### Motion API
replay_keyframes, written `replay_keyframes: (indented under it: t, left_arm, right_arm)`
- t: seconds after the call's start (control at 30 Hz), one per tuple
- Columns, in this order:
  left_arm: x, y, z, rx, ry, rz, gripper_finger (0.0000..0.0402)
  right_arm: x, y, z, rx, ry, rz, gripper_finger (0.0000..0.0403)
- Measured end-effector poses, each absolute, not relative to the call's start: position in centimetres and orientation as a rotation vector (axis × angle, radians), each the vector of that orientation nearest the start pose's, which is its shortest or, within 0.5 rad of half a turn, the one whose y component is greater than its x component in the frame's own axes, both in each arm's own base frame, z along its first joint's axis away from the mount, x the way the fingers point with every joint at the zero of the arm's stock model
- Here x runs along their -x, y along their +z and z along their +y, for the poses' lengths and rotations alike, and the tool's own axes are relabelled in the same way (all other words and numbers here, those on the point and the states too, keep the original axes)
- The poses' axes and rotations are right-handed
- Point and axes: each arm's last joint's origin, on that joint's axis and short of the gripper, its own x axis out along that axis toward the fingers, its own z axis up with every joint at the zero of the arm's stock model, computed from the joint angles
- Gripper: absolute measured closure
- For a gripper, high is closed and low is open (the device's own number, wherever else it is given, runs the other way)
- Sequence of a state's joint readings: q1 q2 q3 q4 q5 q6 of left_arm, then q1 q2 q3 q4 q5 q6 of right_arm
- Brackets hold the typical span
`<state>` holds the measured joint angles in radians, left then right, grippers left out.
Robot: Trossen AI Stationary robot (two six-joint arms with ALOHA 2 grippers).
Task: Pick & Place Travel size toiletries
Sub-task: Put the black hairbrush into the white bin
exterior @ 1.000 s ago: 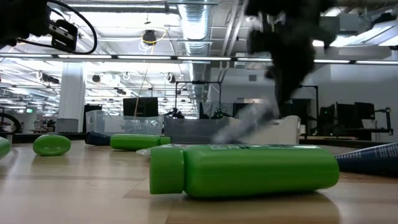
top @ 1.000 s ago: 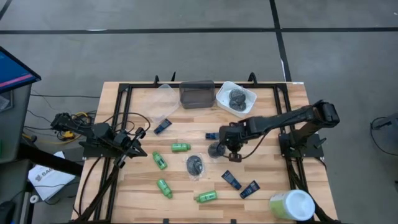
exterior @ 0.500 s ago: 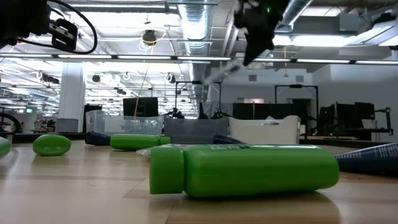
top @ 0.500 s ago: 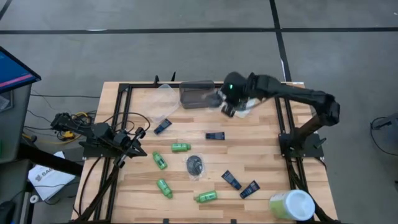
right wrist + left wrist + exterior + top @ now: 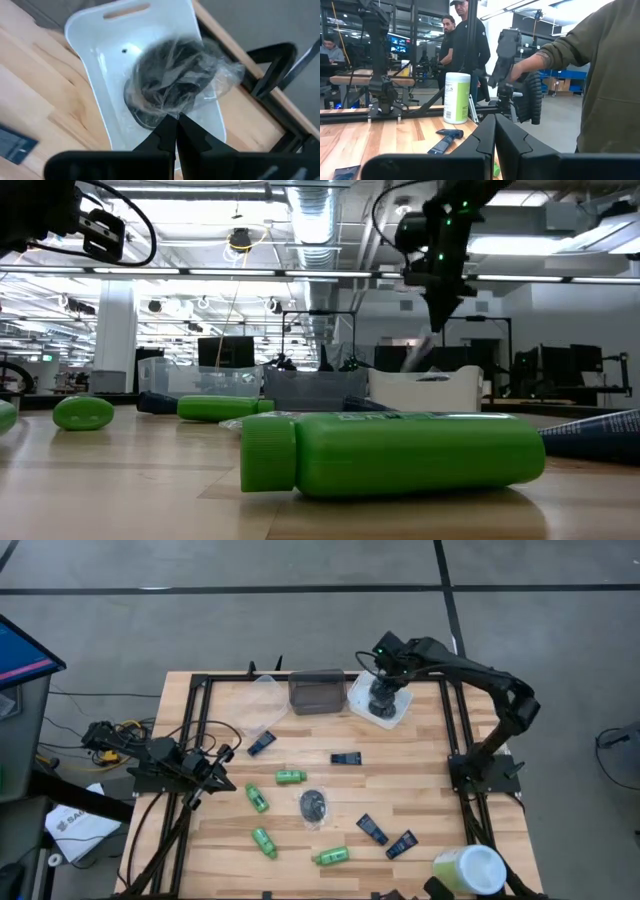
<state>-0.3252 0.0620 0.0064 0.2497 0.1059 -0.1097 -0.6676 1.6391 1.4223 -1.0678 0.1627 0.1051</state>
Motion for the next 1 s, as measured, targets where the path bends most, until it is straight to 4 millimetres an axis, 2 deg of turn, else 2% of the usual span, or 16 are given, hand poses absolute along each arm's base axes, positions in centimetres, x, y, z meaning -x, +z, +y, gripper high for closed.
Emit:
replay_keyframes:
  t: [0.2,0.3,0.47,0.6,0.7,0.8,0.9,1.0]
  left_arm:
    - [-9.3,18.5,-3.5,0.129,-0.440,-0.172,0.0399]
    - [-9.3,18.5,-3.5,0.130,-0.440,-0.172,0.0399]
    - [-9.3,18.5,-3.5,0.130,-0.440,-0.174,0.0399]
    - [-9.3,18.5,-3.5,0.130,-0.441,-0.176,0.0399]
    - [-9.3,18.5,-3.5,0.130,-0.440,-0.176,0.0399]
    - [-9.3,18.5,-3.5,0.130,-0.441,-0.177,0.0399]
    - [-9.3,18.5,-3.5,0.130,-0.440,-0.177,0.0399]
    - [-9.3,18.5,-3.5,0.130,-0.441,-0.177,0.0399]
  right_arm:
    - [-25.6,25.7,-20.8,-0.438,-0.773,1.302,0.0400]
    - [-25.6,25.2,-20.8,-0.459,-0.764,1.337,0.0376]
    - [-25.7,25.9,-20.4,-0.496,-0.739,1.298,0.0284]
    - [-25.7,29.1,-19.7,-0.521,-0.750,1.193,0.0196]
    - [-26.4,31.9,-18.2,-0.556,-0.676,1.081,0.0154]
    - [-27.6,34.4,-15.4,-0.538,-0.584,1.001,0.0146]
    - [-29.2,35.3,-12.0,-0.502,-0.494,0.983,0.0152]
    - [-30.8,35.0,-8.3,-0.490,-0.411,1.003,0.0162]
